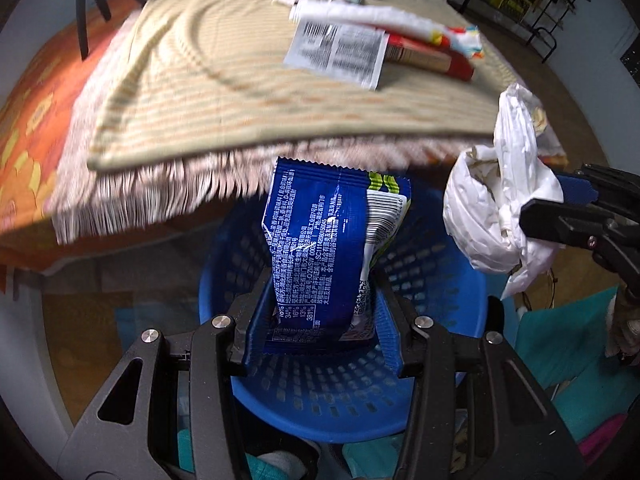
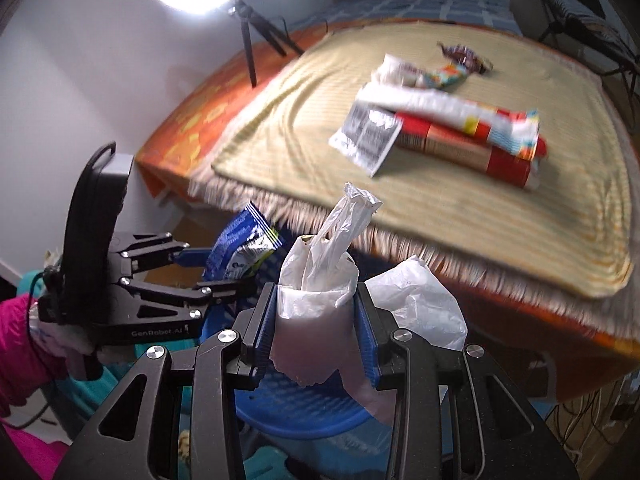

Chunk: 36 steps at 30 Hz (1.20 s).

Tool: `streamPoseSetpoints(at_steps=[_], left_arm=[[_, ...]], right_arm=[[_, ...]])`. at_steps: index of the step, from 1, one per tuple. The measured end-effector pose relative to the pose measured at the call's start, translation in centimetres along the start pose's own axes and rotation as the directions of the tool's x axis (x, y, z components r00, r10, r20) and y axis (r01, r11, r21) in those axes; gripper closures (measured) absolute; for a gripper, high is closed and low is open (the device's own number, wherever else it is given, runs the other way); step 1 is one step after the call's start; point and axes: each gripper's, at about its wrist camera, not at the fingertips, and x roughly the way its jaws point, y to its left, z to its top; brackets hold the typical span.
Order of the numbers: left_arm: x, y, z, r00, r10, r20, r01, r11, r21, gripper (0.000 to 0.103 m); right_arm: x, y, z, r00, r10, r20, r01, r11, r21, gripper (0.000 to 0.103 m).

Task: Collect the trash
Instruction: 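Carry both bags over the blue basket and open the left gripper, then open the right gripper to drop the white plastic bag into the basket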

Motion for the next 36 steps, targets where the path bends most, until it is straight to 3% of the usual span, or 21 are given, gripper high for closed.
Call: streamPoseSetpoints(at_steps=[17,21,33,36], left_arm=[[2.1,0.5,-1.3,0.998,0.023,-0.065,-0.025,1.0,-0.016,0.054],[2.4,0.8,-1.6,0.997,0.021,-0.07,-0.023,0.999,-0.024,0.048],[2.3,1.3,-1.5,0.997,0.03,-0.075,-0.033,0.999,-0.038,0.047],[2.3,1.6,-1.3,0.997,0.032,-0.073,-0.035,0.998,-0.047,0.036]], right_arm=[[3.0,0.8,-2.2,0.995,-0.014,-0.101,0.012,1.0,-0.018,0.064],[3.4,0.9,-2.3,0.993,-0.029,-0.117,0.027,0.999,-0.022,0.058],[3.3,0.9,-2.0,0.991,-0.057,-0.12,0.055,0.998,-0.017,0.041],[3.2,0.7,-1.9,0.991,-0.062,-0.121,0.061,0.998,-0.012,0.039]])
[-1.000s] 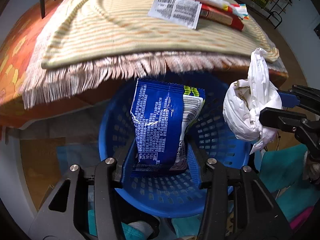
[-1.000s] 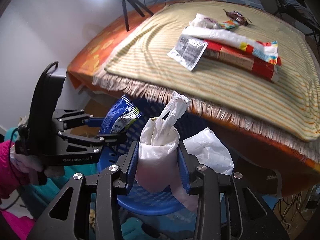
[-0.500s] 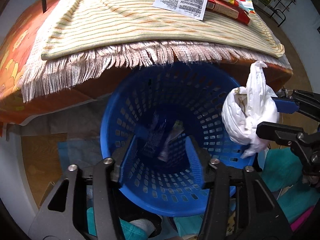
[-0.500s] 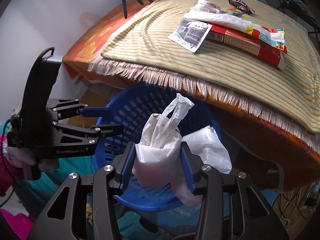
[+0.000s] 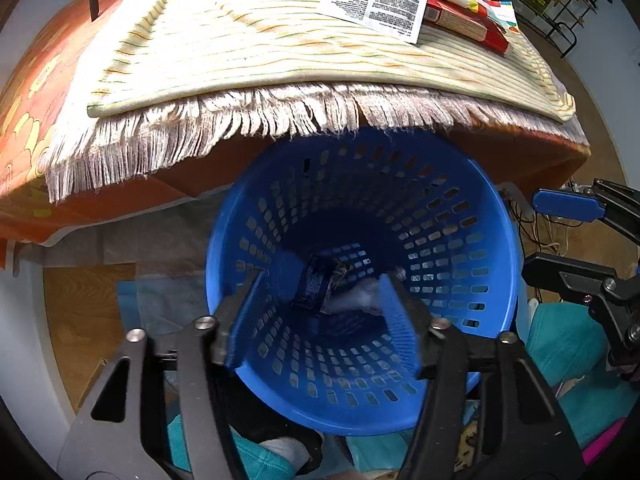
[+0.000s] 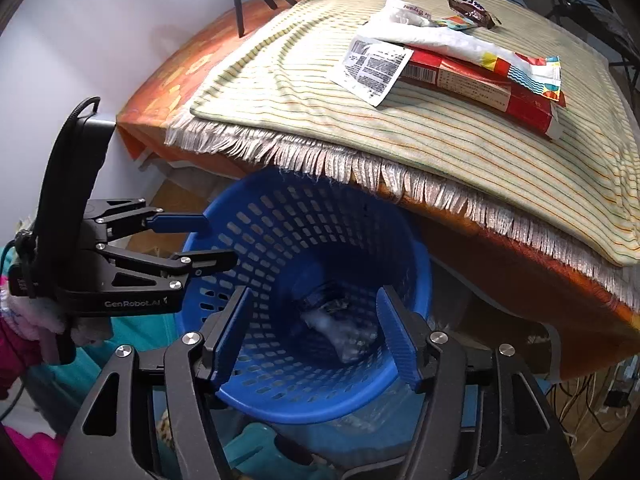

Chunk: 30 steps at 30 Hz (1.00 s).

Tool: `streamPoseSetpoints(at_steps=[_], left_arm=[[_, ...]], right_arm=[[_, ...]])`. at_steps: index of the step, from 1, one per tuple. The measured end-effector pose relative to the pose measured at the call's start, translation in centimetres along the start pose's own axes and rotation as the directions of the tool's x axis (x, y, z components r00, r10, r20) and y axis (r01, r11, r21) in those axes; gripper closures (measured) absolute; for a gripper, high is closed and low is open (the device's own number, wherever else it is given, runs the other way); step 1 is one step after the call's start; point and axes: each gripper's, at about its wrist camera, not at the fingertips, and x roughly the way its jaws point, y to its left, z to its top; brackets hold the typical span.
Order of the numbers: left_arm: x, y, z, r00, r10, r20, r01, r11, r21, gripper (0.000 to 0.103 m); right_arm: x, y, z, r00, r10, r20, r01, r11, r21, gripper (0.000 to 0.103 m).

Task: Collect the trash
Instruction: 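Open the right gripper to drop the white plastic bag into the basket, then move both grippers back over the bed toward the receipt and white tube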

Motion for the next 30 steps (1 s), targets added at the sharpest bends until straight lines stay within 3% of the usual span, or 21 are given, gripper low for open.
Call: streamPoseSetpoints(at_steps=[8,15,19,23,30], left_arm=[[-0.5,-0.1,1.0,1.0,-0.01,0.009,0.01,1.0,-0.01,0.035],[-1.2,-0.9,2.5,0.999,-0.033,0.028,0.033,0.999,-0.005,0.035],[-1.8,-1.5,4.0,0.998,-0.044,0.05,0.044,0.999,0.0,0.027],[-2.5,-2.4,5.6,0.996,-0.05,0.08,0.048,0.999,0.025,0.026],[-4.1,-2.3,9.9,0.989,-0.048,0.139,0.042,0.998,0.047,0.026]], right_arm=[[-1.0,-1.0,0.5,1.0,-0.019,0.013,0.018,0.999,0.03,0.034],[-2.9,-2.6,2.0,0.997,-0.034,0.075,0.03,0.998,0.047,0.034],[-4.2,-3.4,3.3,0.991,-0.023,0.133,0.018,0.999,0.043,0.034],[-5.9,-4.4,5.2,0.977,-0.045,0.208,0.042,0.999,0.018,0.034],[-6.9,-7.0,8.2,0.965,-0.09,0.245,0.083,0.996,0.039,0.034]])
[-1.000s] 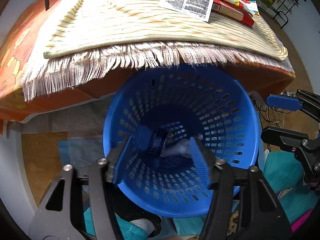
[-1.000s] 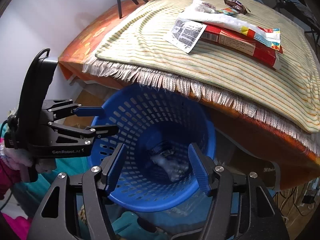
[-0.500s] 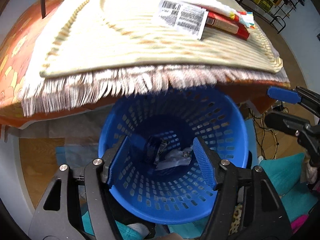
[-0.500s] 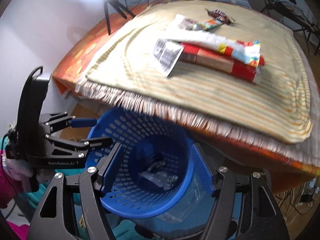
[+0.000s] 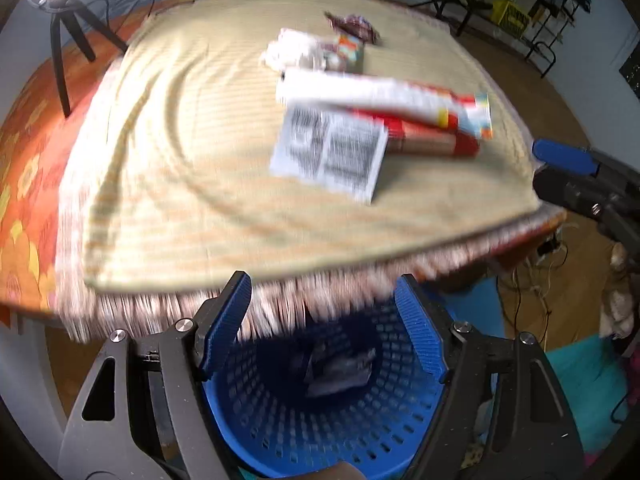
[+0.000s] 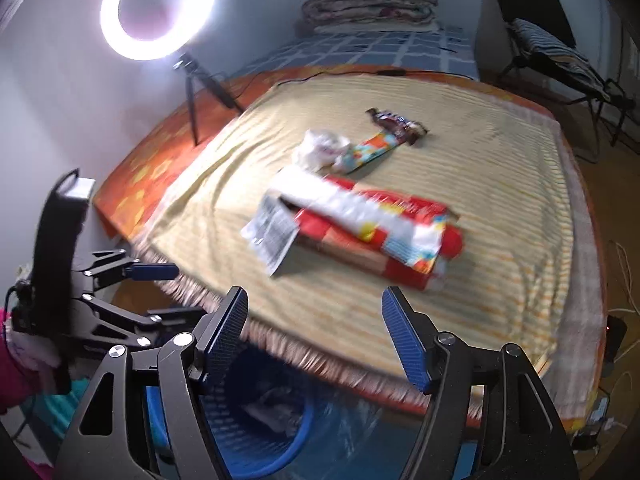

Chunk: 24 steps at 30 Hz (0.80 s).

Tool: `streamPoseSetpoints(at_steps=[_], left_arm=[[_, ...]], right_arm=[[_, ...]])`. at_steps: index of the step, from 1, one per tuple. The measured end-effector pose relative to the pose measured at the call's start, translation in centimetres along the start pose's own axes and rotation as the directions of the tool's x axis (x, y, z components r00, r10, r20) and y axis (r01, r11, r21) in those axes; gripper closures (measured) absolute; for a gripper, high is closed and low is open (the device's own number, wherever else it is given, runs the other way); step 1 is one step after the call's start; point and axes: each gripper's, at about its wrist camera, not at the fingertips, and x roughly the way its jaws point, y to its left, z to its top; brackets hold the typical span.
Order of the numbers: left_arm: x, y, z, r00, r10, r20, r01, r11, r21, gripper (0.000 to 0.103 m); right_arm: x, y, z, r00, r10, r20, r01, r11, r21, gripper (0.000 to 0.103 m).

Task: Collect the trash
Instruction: 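Move both grippers back over the bed toward the receipt and white tube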

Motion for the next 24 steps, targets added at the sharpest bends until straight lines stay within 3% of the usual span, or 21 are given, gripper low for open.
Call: streamPoseSetpoints(at_steps=[8,12,16,21,24], left_arm=[[0.0,1.2,5.3,0.998,0.01,0.067,-0.011,1.0,0.005,0.026],[2.0,0.5,5.8,0.999,-0.02,0.038,0.019,0.999,0.036,0.026],[4.5,-1.3,5.8,0.997,-0.06,-0.039,0.063,0.994,0.089,0.026],[6.7,-2.6,6.4,0.998,-0.022,-0.062,0.029,0.993,0.111,0.026],[7.4,-2.8,6.9,0.998,0.041,-0.039,-0.036,0.992,0.123,0.026]], right_arm=[[2.1,-2.6,2.3,0.999,-0.005,-0.039,0.006,1.0,0.005,0.034],[3.1,-3.2,3.1,0.998,-0.048,-0.047,0.046,0.998,-0.043,0.034],[4.2,-4.2,4.2,0.997,-0.05,-0.05,0.048,0.998,-0.052,0.034],[5.8,-4.4,5.3,0.997,-0.019,-0.07,0.015,0.998,-0.056,0.034],[6.9,-4.5,5.6,0.996,0.0,-0.094,-0.005,0.999,-0.053,0.034]])
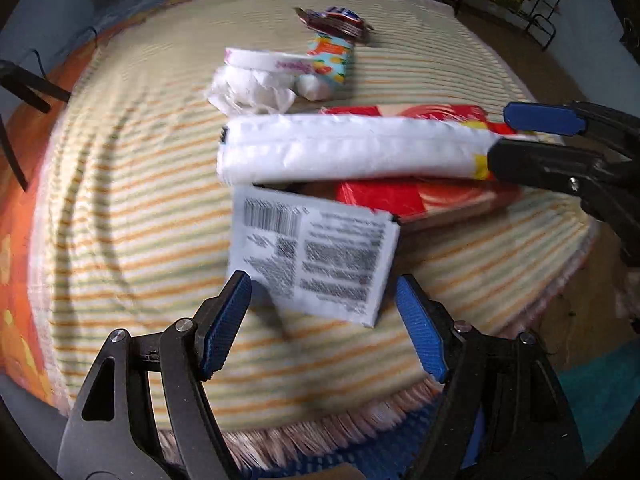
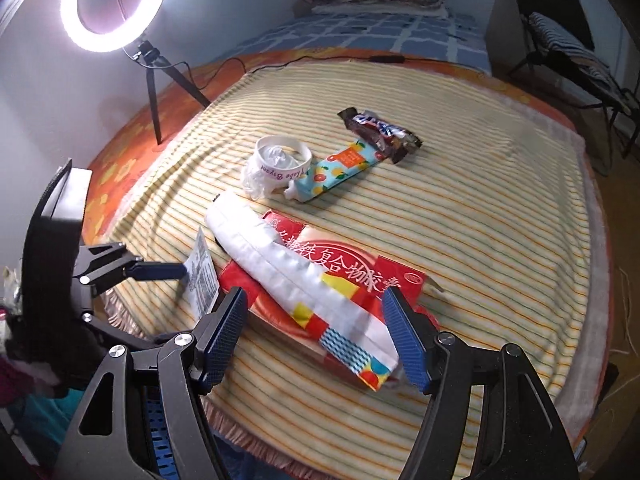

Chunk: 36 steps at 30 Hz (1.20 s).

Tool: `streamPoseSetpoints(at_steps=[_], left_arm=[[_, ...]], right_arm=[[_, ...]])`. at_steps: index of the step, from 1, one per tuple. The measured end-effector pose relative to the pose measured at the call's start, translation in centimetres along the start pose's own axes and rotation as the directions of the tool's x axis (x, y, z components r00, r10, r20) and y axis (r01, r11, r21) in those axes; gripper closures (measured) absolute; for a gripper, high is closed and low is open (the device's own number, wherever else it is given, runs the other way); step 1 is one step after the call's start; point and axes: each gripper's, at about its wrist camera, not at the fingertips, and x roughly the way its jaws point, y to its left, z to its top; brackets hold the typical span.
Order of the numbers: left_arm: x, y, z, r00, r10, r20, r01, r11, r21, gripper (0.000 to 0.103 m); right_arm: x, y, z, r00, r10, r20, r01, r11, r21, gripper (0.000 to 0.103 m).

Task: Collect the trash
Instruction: 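Move both grippers back over the bed toward the receipt and white tube, then grasp the white receipt with the left gripper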

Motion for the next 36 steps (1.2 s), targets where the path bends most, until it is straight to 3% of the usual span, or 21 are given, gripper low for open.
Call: streamPoseSetpoints(at_steps=[11,19,21,23,26,30,32,36], left_arm=[[-0.4,4.1,0.0,1.0,0.013,0.01,-0.012,0.997,-0.078,0.026],[-1.7,6.8,-0.5,1.0,-0.024,0.011,0.026,0.99,-0.138,0.042],[-2.0,7.1,-0.5,0.999,-0.033,0.013,0.035,0.989,-0.144,0.052],[-2.6,7.5,-0.8,0.999,-0.042,0.016,0.044,0.988,-0.149,0.056],[-3.3,7.7,-0.9,0.999,-0.041,0.025,0.044,0.987,-0.151,0.071],[-4.4,8.5,-1.5,0.999,-0.04,0.031,0.045,0.983,-0.176,0.087],[-5.4,9.3,-2.1,0.998,-0.038,0.041,0.045,0.981,-0.189,0.093],[-6.7,10.4,-2.6,0.997,-0.032,0.063,0.045,0.977,-0.21,0.096]], right_arm=[[1.7,0.7,-0.2,0.998,0.032,-0.049,-0.033,0.999,-0.017,0.034],[2.1,2.4,-0.5,0.996,0.042,-0.074,-0.047,0.997,-0.062,0.036],[2.5,2.8,-0.5,0.997,0.008,-0.08,-0.014,0.997,-0.073,0.043],[2.6,2.7,-0.5,0.997,-0.005,-0.078,-0.001,0.997,-0.074,0.046],[2.6,2.3,-0.3,0.997,-0.022,-0.07,0.018,0.998,-0.059,0.071],[2.6,1.6,-0.2,0.998,-0.007,-0.067,0.005,1.0,-0.025,0.084],[2.6,1.5,-0.2,0.998,-0.004,-0.067,0.003,1.0,-0.02,0.098],[2.3,2.1,0.0,0.998,0.029,-0.061,-0.031,0.999,-0.035,0.098]])
